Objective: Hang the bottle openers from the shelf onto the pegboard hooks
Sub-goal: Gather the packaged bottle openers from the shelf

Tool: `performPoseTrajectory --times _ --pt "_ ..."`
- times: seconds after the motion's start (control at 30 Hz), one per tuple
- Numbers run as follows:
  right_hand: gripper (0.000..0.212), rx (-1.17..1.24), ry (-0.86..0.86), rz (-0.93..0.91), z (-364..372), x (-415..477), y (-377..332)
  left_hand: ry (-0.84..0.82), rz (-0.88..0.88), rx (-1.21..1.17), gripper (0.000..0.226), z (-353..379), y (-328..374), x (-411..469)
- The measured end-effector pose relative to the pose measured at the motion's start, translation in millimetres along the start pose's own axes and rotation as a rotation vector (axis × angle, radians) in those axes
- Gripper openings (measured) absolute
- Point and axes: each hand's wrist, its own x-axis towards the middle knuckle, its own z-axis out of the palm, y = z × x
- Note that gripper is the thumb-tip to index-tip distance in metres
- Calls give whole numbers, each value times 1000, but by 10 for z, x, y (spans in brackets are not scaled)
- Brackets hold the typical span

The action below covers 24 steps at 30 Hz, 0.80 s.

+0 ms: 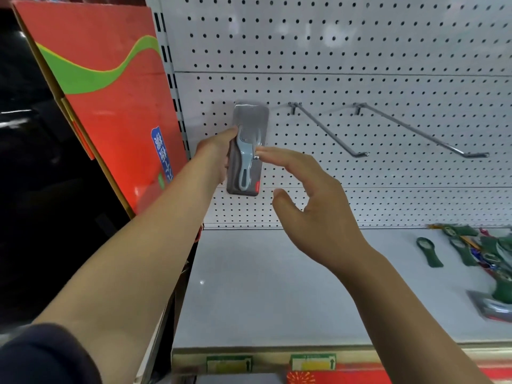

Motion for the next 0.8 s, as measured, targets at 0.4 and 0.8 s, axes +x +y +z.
performPoseTrajectory --times 0.4,0.8 --pt "62 -11 -29 1 -45 15 -11 145 268 254 30 82 10 284" --pt "44 -173 51 12 -96 -124 406 149 897 1183 56 -362 -850 -250"
